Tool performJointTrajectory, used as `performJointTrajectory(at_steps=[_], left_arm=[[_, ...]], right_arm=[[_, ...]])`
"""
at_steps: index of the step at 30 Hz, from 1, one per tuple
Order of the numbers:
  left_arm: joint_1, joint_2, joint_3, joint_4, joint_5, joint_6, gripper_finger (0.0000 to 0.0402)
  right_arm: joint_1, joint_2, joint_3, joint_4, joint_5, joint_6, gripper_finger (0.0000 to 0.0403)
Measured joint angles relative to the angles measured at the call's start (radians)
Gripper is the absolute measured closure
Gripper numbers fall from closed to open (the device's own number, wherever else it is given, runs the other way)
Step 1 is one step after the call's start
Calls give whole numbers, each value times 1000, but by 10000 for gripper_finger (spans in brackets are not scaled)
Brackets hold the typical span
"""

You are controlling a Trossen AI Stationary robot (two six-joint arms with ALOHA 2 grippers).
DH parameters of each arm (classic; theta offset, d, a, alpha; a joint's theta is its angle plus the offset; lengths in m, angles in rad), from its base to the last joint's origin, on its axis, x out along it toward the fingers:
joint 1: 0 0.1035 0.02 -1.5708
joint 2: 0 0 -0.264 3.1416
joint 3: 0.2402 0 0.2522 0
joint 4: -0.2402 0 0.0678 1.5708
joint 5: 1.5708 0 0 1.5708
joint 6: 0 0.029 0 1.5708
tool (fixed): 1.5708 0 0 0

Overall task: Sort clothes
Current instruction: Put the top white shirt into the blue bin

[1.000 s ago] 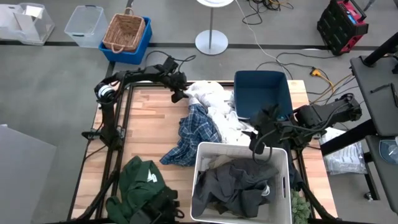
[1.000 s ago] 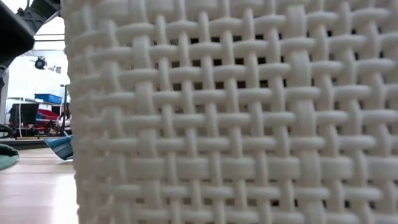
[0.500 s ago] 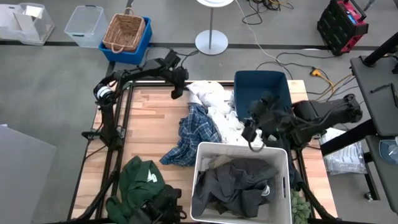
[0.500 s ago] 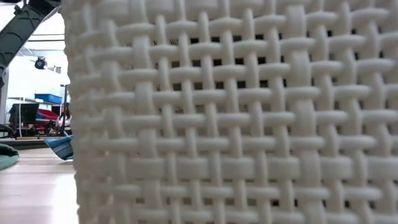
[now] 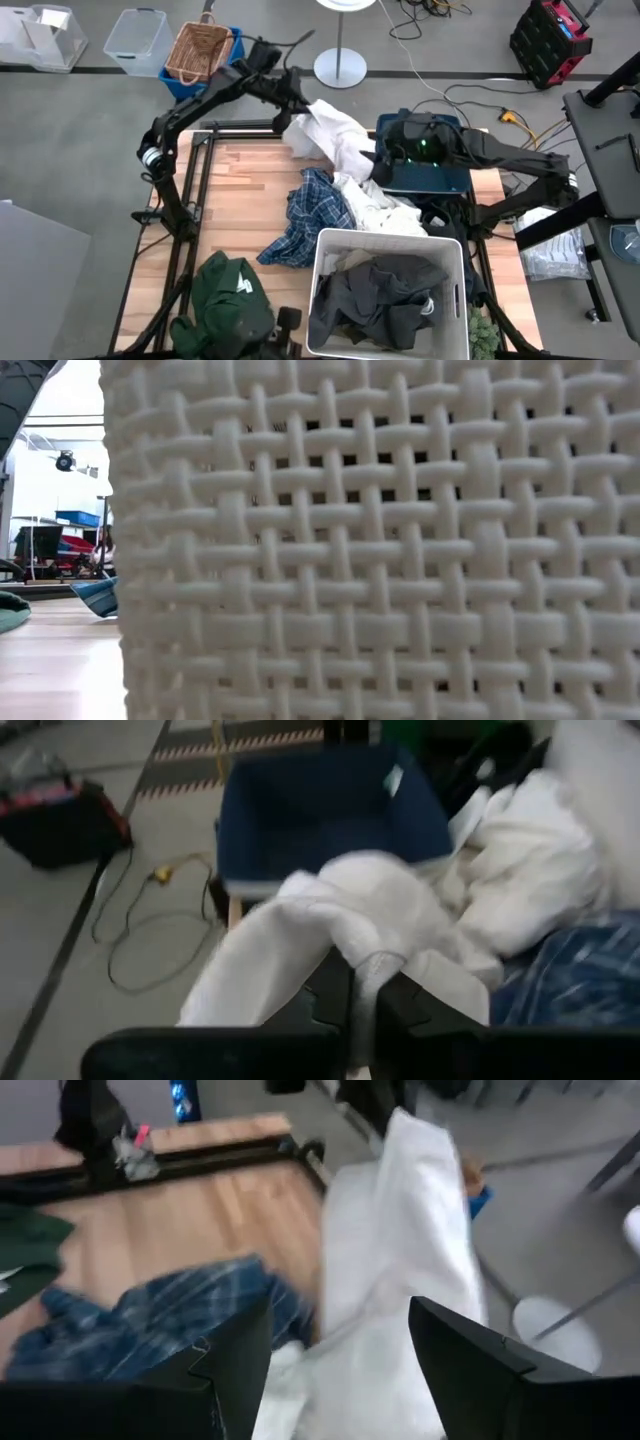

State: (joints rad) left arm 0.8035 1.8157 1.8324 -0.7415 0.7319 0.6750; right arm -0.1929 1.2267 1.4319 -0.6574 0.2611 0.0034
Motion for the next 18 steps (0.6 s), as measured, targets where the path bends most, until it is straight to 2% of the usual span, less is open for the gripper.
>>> performJointTrajectory(at_steps=[10,18], left_arm=[[-67,-2,302,-201,64,-7,402],[-123,-2,508,-272,65,-79,401]], right_arm=[[-41,110,47,132,-8,-329,110],[-82,275,208,204,-3,-309,68]])
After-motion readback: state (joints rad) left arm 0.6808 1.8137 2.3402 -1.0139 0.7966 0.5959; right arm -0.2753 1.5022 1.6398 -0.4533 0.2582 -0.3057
